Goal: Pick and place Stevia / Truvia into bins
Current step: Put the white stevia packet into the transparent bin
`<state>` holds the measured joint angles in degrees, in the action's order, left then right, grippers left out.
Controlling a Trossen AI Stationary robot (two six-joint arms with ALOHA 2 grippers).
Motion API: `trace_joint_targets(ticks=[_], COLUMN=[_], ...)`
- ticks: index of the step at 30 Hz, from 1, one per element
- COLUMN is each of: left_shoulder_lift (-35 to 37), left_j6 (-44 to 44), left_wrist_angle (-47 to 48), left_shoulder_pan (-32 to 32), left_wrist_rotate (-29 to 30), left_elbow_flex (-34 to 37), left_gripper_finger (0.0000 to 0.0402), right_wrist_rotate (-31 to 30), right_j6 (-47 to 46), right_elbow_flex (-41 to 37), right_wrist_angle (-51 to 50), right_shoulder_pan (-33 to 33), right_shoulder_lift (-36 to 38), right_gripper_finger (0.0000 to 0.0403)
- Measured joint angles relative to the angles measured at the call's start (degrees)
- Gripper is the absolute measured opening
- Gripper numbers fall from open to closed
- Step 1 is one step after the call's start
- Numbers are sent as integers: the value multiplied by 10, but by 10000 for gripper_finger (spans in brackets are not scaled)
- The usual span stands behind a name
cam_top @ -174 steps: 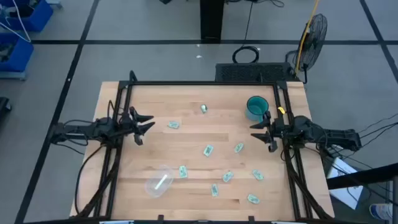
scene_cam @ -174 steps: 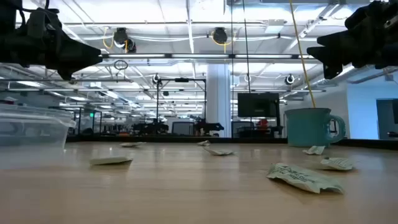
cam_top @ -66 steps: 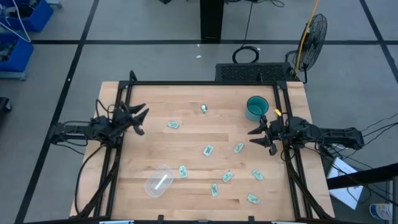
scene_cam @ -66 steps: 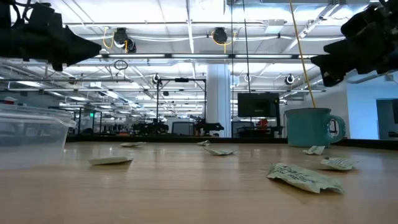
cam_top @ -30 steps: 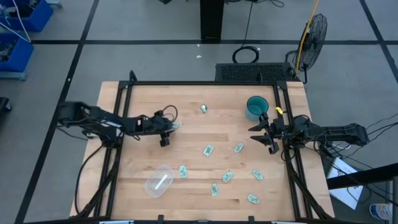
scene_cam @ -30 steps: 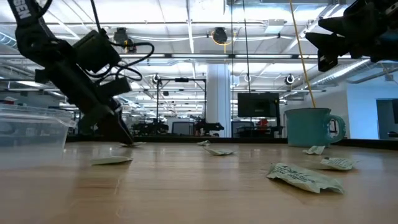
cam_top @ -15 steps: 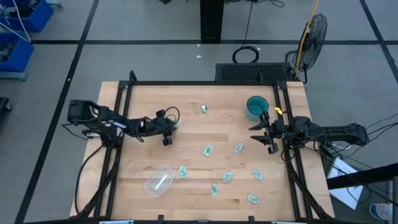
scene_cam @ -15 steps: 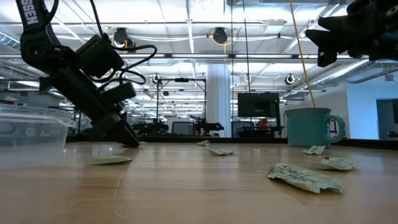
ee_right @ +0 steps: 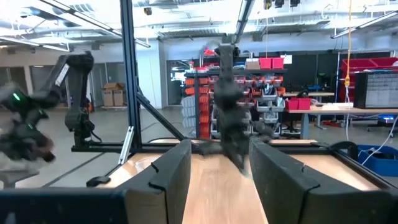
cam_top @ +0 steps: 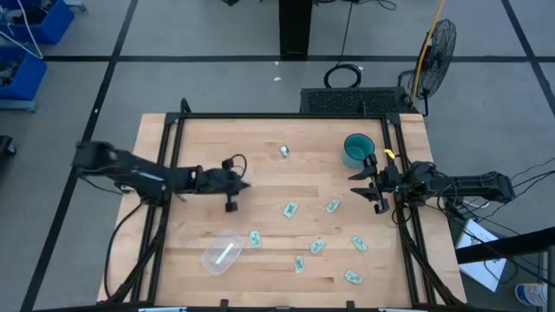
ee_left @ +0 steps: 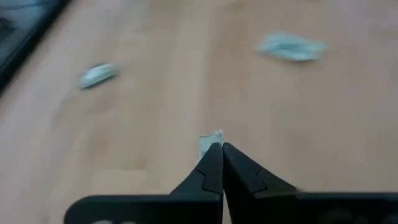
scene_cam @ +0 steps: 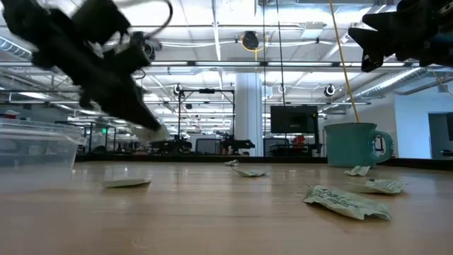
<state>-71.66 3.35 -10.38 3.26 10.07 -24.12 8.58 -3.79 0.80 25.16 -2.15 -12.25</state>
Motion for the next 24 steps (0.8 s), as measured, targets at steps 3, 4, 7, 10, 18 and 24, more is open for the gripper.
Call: trace_joint_targets(ticks=[3,4,7,10,18,24], left_shoulder_lift=[78,98,126,124,30,-25], left_j6=[-56,-79,-128,-232,-367,-350], left_wrist_angle=[144,175,223,212,194,159], left_shoulder_pan=[79,107,191,272,364,351], left_wrist_rotate=[-30,-52,-135,-125,23,25], left_elbow_flex=[-55,-69,-80,-75,-63,-62], left_gripper_finger=[2,2,2,2,25,56], right_wrist_rotate=[0,0,0,1,2,1], right_j6=[0,0,0,0,2,13], right_elbow_flex=[0,0,0,0,0,0], right_wrist_angle=[-1,-1,-1,-1,4,26], right_shoulder_pan=[0,0,0,0,0,0], right_shoulder_lift=[-1,-1,-1,-3,-6,-6], right_gripper_finger=[155,155,155,155,155,155])
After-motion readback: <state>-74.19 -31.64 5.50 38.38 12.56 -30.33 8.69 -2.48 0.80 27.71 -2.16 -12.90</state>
